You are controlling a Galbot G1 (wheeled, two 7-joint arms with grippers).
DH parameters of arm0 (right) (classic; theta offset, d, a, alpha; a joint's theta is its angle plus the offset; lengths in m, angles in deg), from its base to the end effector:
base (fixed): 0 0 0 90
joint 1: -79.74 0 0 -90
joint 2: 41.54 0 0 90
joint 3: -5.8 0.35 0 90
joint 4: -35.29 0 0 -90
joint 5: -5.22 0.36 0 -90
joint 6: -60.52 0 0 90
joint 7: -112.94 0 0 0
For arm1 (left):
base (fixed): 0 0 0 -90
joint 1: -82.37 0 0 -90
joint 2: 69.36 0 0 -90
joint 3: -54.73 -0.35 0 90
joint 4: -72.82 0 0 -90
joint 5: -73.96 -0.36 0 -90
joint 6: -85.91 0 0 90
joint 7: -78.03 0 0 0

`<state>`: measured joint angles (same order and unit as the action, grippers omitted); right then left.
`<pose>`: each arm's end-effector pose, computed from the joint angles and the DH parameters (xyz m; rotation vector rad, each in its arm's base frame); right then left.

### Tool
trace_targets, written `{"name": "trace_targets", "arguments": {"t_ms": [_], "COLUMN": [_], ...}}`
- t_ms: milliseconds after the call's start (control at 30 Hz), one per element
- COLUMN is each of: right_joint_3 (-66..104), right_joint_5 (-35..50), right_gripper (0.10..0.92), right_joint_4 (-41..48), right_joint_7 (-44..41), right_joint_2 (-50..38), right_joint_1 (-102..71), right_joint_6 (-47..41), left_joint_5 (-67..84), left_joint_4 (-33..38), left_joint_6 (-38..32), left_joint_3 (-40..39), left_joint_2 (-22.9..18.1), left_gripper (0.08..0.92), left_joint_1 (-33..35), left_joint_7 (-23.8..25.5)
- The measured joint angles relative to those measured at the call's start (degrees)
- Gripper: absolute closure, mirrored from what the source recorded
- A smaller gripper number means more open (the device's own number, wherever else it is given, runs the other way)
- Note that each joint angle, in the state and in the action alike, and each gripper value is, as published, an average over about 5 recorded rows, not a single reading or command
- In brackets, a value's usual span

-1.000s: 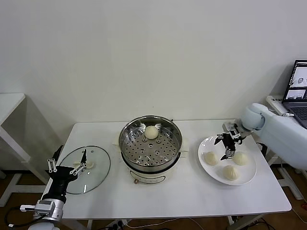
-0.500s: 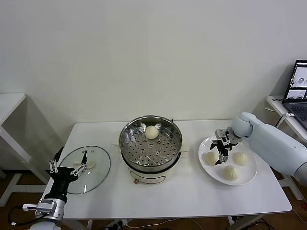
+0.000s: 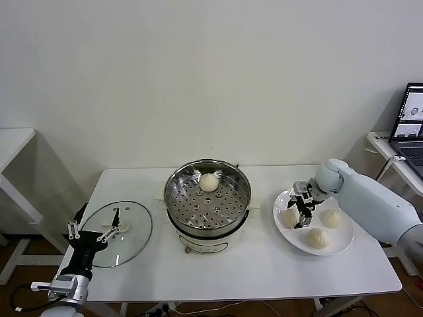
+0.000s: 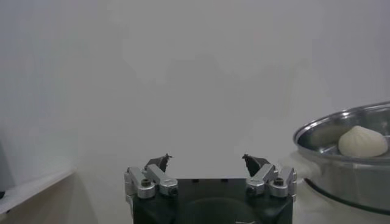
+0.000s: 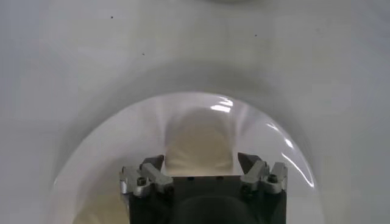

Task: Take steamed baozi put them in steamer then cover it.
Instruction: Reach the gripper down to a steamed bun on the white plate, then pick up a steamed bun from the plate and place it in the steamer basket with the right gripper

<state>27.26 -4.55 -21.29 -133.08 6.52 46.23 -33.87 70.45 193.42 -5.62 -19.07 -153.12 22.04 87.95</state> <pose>0.5566 -0.1584 -0.2367 1.3206 -1.3777 1.3024 0.1812 0.1041 -0.2832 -0.0238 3.0801 0.4686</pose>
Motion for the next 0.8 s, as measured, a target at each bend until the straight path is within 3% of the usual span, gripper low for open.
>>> {"name": "trace_targets", "arguments": {"t_ms": [267,800], "right_joint_3": [0.59,-2.21], "right_joint_5": [-0.62,3.32], "right_gripper": [0.284,0.296], "right_joint_4": [0.52,-2.96], "right_joint_7": [0.01,-1.36], "right_joint_2": [0.32,-3.11], "right_joint_1": [-0.38,2.93], "right_joint_6": [-0.01,-1.4], "left_joint_5": [0.0,0.0], "left_joint_4": [0.06,0.14], "left_joint_6": [-0.03,0.07], "left_joint_3": [0.02,-0.29], "left_joint_2": [-0.1,-0.06], "left_gripper": [0.177,0.177], "left_joint_1": [-0.03,-0.19], "left_joint_7": [-0.03,-0.2]}}
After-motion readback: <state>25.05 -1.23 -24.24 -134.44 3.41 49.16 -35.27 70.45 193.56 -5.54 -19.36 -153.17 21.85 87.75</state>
